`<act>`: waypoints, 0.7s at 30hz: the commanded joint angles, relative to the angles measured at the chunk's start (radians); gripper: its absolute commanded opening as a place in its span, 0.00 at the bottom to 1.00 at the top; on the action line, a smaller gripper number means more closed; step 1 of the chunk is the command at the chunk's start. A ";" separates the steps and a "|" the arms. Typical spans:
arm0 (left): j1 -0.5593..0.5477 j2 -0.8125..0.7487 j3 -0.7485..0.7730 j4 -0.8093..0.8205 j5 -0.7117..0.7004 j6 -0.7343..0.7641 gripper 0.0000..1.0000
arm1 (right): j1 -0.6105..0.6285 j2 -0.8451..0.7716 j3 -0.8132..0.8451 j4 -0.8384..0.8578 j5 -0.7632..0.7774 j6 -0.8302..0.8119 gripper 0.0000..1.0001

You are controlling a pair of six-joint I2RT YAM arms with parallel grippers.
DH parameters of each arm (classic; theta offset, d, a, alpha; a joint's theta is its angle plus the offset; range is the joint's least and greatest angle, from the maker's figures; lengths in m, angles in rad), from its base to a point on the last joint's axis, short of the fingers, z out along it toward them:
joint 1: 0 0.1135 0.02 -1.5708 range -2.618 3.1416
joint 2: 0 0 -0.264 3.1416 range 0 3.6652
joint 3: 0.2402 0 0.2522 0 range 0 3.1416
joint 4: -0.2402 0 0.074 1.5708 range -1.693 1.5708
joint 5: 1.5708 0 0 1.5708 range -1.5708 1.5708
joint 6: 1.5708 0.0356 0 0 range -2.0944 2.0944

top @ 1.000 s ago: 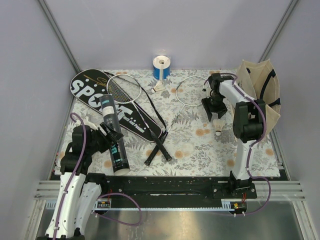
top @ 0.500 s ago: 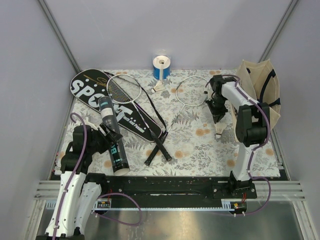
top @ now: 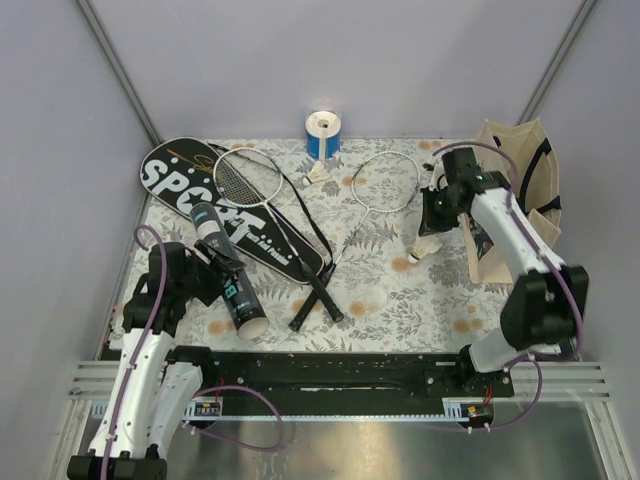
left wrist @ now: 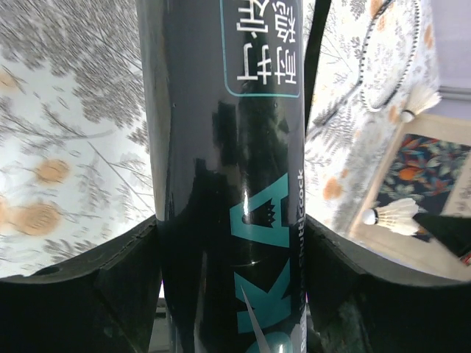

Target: Pack up the badminton gear

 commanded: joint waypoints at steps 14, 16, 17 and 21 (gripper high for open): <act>0.003 0.173 0.177 -0.105 -0.099 -0.574 0.21 | 0.328 -0.926 -0.874 1.312 -0.042 0.343 0.00; 0.003 0.158 0.154 -0.114 -0.119 -0.616 0.20 | 0.423 -0.946 -0.888 1.363 0.031 0.273 0.00; 0.004 0.152 0.145 -0.127 -0.126 -0.636 0.20 | 0.471 -0.942 -0.884 1.373 0.061 0.238 0.00; 0.004 0.147 0.129 -0.171 -0.159 -0.674 0.20 | 0.640 -0.903 -0.848 1.438 0.138 0.075 0.00</act>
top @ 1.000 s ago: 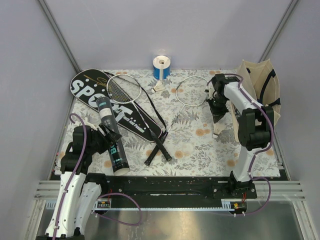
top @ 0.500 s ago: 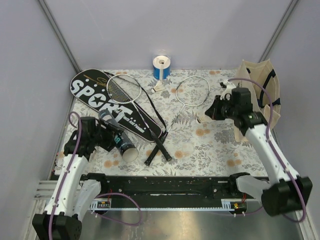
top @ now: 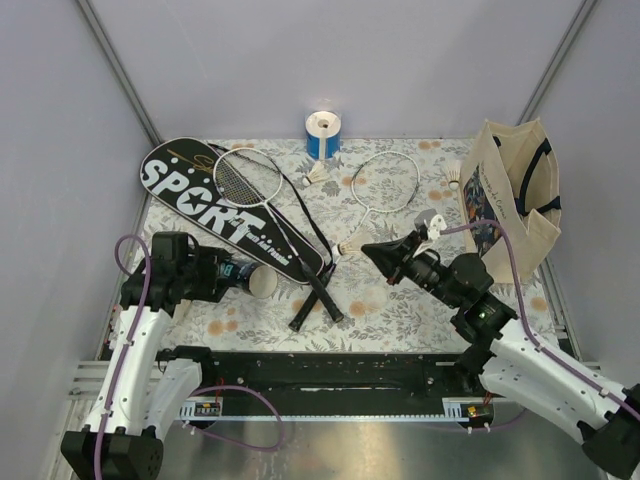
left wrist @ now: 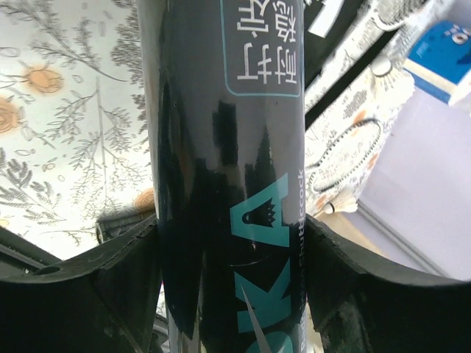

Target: Pack up the badminton gear

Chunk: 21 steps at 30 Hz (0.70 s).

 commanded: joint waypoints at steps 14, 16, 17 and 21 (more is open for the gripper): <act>0.005 0.036 0.039 -0.070 -0.047 -0.137 0.20 | 0.643 0.335 0.178 0.503 0.366 -0.670 0.00; 0.003 0.034 0.033 -0.070 -0.037 -0.141 0.20 | 0.654 0.393 0.191 0.534 0.374 -0.698 0.00; 0.005 0.030 0.034 -0.068 -0.035 -0.144 0.20 | 0.660 0.420 0.195 0.548 0.379 -0.708 0.00; 0.003 0.016 0.042 -0.068 -0.020 -0.147 0.19 | 0.679 0.488 0.167 0.641 0.409 -0.715 0.00</act>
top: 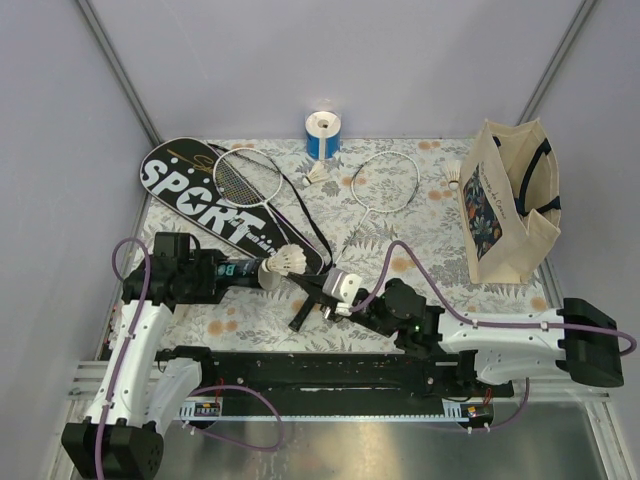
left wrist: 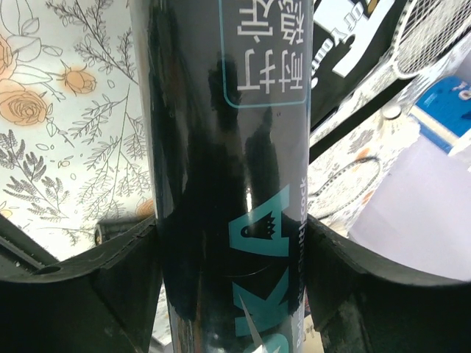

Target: Pack up the badminton gear

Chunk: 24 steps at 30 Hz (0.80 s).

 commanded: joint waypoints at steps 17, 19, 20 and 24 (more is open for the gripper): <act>0.003 -0.062 0.047 0.001 0.044 -0.063 0.17 | 0.125 0.177 -0.005 0.314 0.147 -0.041 0.00; 0.004 -0.062 0.049 -0.001 0.049 -0.059 0.17 | 0.123 0.180 -0.002 0.303 0.156 -0.041 0.00; 0.004 -0.062 0.047 -0.001 0.058 -0.059 0.17 | 0.125 0.194 0.000 0.309 0.156 -0.044 0.00; 0.003 -0.074 0.043 0.001 0.086 -0.060 0.17 | 0.125 0.263 0.040 0.331 0.154 -0.054 0.00</act>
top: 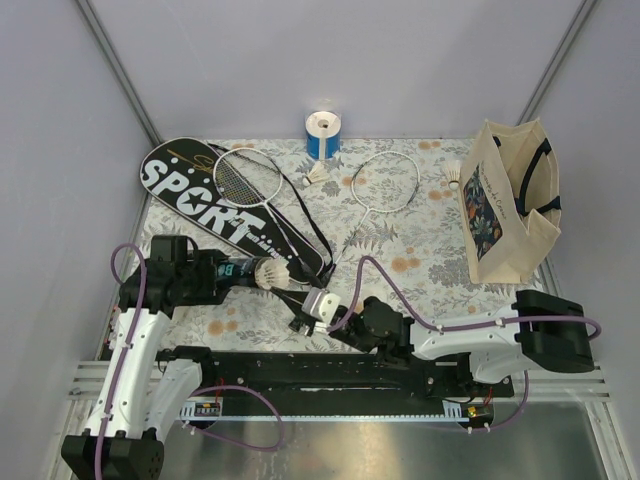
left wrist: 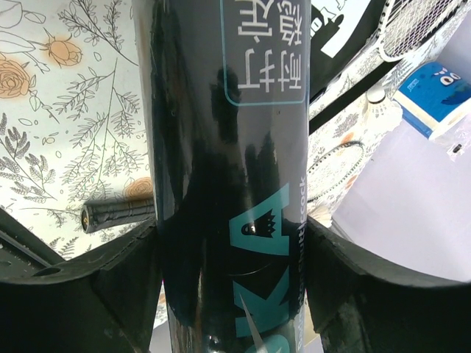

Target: Pack up the badminton gear

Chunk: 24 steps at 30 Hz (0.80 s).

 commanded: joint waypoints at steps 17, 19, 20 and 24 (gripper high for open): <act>-0.002 -0.088 0.043 0.013 0.034 0.032 0.12 | 0.009 -0.031 0.153 -0.238 0.077 0.281 0.43; 0.000 -0.096 0.035 0.015 0.034 0.029 0.12 | 0.008 -0.084 0.167 -0.332 0.063 0.335 0.56; 0.000 -0.100 0.037 0.015 0.028 0.035 0.12 | 0.008 -0.109 0.174 -0.376 0.056 0.361 0.58; -0.002 -0.103 0.026 0.021 0.030 0.042 0.12 | 0.008 -0.167 0.234 -0.547 0.098 0.415 0.64</act>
